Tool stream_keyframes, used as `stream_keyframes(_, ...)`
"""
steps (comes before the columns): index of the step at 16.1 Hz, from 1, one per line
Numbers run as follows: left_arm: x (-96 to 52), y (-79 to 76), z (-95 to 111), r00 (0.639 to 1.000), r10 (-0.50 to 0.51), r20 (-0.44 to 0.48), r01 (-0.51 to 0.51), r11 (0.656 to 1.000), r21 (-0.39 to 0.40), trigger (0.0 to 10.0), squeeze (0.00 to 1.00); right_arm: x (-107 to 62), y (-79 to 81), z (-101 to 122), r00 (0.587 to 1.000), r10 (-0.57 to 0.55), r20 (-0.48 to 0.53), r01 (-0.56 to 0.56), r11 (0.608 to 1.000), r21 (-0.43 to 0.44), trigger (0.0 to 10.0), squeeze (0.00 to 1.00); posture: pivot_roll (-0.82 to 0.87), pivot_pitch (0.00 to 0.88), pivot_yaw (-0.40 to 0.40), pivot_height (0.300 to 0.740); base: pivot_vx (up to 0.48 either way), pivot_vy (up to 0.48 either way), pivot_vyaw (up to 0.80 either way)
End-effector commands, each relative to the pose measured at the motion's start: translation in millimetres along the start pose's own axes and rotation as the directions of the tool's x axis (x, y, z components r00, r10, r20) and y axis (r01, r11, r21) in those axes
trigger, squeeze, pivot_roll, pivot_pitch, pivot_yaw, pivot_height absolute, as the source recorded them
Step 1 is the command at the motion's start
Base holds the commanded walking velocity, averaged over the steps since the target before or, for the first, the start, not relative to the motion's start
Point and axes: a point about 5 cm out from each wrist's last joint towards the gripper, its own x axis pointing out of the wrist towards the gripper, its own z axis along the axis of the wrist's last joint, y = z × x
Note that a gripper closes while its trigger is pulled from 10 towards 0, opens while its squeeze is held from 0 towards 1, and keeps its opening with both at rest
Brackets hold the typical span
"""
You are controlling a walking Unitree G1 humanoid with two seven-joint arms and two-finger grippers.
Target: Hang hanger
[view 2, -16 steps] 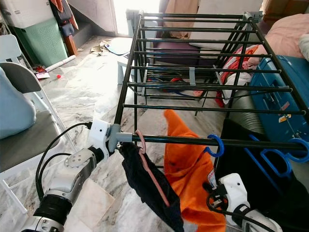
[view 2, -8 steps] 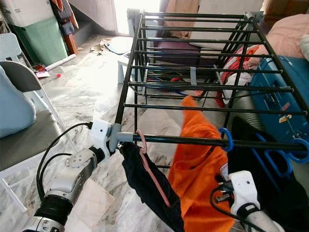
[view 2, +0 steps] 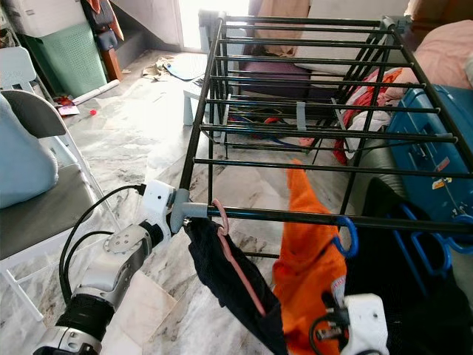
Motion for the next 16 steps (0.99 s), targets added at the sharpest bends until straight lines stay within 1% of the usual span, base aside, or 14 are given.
stream_keyframes(1,5.2,-6.0,2,1.000,-0.026,-0.015,0.027,0.999,0.031,10.0,0.00,0.6,1.2,7,0.999,-0.001,0.039,0.001,1.000,-0.012,10.0,0.00,-0.05,0.000,-0.009,0.740,-0.435,0.000,0.00)
stream_keyframes(3,4.4,-6.1,1,1.000,-0.026,-0.016,0.027,0.999,0.032,10.0,0.00,0.5,0.9,8,0.999,-0.015,0.047,0.016,1.000,-0.012,10.0,0.00,-0.05,0.000,-0.014,0.740,-0.437,0.000,0.00)
stream_keyframes(4,3.4,-7.5,-1,0.999,-0.030,-0.016,0.030,0.999,0.031,10.0,0.00,2.0,-5.1,20,0.990,-0.081,0.116,0.083,0.996,-0.012,10.0,0.00,-0.05,0.000,-0.016,0.740,-0.446,0.000,0.00)
stream_keyframes(5,3.5,-8.9,-1,0.999,-0.034,-0.016,0.035,0.999,0.033,10.0,0.00,3.9,-11.4,34,0.972,-0.138,0.188,0.146,0.989,-0.028,10.0,0.00,-0.05,0.000,-0.017,0.740,-0.446,0.000,0.00)
stream_keyframes(8,4.4,-9.6,-2,0.999,-0.040,-0.018,0.041,0.999,0.035,10.0,0.00,4.4,-14.2,52,0.949,-0.161,0.271,0.182,0.982,-0.053,10.0,0.00,-0.05,0.000,-0.019,0.740,-0.446,0.000,0.00)
stream_keyframes(10,4.5,-9.7,-2,0.999,-0.041,-0.019,0.042,0.998,0.037,10.0,0.00,3.9,-14.8,53,0.941,-0.181,0.285,0.207,0.976,-0.063,10.0,0.00,-0.05,0.000,-0.019,0.740,-0.441,0.000,0.00)
stream_keyframes(16,5.6,-11.0,-3,0.998,-0.052,-0.023,0.053,0.997,0.049,10.0,0.00,8.1,-14.2,53,0.942,-0.192,0.275,0.217,0.974,-0.064,10.0,0.00,-0.05,0.000,-0.017,0.740,-0.426,0.000,0.00)
